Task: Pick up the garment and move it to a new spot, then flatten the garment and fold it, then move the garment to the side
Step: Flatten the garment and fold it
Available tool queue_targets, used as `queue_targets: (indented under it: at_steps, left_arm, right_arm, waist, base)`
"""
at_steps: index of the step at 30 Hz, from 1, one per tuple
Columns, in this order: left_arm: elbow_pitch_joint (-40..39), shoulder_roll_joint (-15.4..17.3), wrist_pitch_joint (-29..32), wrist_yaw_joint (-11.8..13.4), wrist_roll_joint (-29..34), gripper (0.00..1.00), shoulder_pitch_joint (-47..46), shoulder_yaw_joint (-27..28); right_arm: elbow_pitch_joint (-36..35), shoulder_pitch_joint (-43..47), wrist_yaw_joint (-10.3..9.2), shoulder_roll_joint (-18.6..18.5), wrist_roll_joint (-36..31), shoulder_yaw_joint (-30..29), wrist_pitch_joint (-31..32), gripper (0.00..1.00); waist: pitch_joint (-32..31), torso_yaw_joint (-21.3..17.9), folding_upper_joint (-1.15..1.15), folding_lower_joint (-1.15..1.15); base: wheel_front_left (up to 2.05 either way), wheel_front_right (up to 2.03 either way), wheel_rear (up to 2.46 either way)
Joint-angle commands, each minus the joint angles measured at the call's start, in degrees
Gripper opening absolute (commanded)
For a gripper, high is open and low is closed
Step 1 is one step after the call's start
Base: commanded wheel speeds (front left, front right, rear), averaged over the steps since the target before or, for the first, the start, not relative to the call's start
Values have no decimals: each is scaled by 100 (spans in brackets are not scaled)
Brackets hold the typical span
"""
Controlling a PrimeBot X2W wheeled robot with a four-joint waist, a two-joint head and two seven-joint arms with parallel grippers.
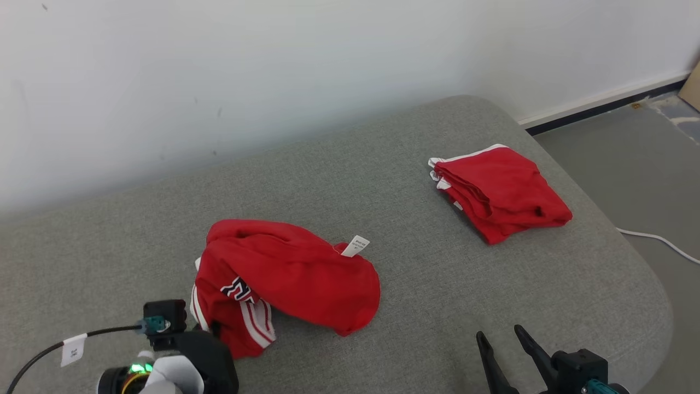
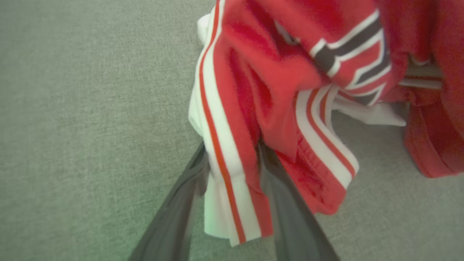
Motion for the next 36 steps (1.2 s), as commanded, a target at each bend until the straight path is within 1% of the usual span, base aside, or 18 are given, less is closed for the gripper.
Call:
queue_targets:
  at_steps: [1, 4, 7, 11, 17, 20, 22, 24, 28, 30, 33, 36]
  left_arm:
    - [-5, 14, -164, 8, 72, 0, -144, 15]
    - [-32, 22, -646, 50, 275, 0, -398, -42]
    - [-180, -48, -1068, 94, 464, 0, -767, -129]
    - [-531, -189, -1500, 31, 826, 0, -1400, -381]
    - [-1346, -558, -1736, -285, 1400, 0, -2364, -1072]
    - [-1644, -665, -1773, -339, 1471, 0, -2604, -1222]
    - [-1997, -750, -1808, -317, 1431, 0, -2793, -1299]
    - [-2335, -804, -1842, -276, 1328, 0, -2906, -1317]
    - [-2744, -807, -1560, -11, 1212, 0, -2762, -1306]
    - [-2723, -658, -1323, 151, 1138, 0, -2465, -1241]
    - [-2451, -405, -856, 381, 897, 0, -1857, -1085]
    - [-2106, -121, -471, 526, 672, 0, -1249, -976]
  right_arm:
    - [-2, -49, -11, -11, 32, -12, -17, 100]
    - [8, -44, -11, -1, 18, -33, -27, 100]
    - [22, -37, -11, 27, 1, -35, -32, 100]
    - [46, -38, -11, 52, 3, 6, -46, 100]
    - [96, -44, -11, 85, -9, 100, -50, 100]
    - [115, -65, -11, 84, 3, 144, -51, 100]
    - [128, -77, -11, 72, 25, 170, -61, 100]
    - [144, -67, -11, 68, 31, 179, -76, 100]
    - [162, -14, -11, 70, 20, 152, -104, 100]
    - [152, 10, -11, 77, 29, 135, -109, 100]
    - [131, 15, -11, 85, 29, 138, -104, 100]
    - [123, 26, -11, 72, 35, 157, -91, 100]
  waist:
    - [31, -36, 0, 0]
    - [35, -56, 0, 0]
    - [12, -54, 0, 0]
    - [-35, -34, 0, 0]
    - [-123, -79, 0, 0]
    - [-149, -127, 0, 0]
    - [-160, -165, 0, 0]
    - [-168, -185, 0, 0]
    - [-182, -171, 0, 0]
    - [-164, -109, 0, 0]
    - [-115, 26, 0, 0]
    - [-75, 179, 0, 0]
  base:
    - [0, 0, 0]
    - [0, 0, 0]
    - [0, 0, 0]
    - [0, 0, 0]
    - [0, 0, 0]
    - [0, 0, 0]
    - [0, 0, 0]
    - [0, 0, 0]
    - [0, 0, 0]
    - [0, 0, 0]
    - [0, 0, 0]
    - [0, 0, 0]
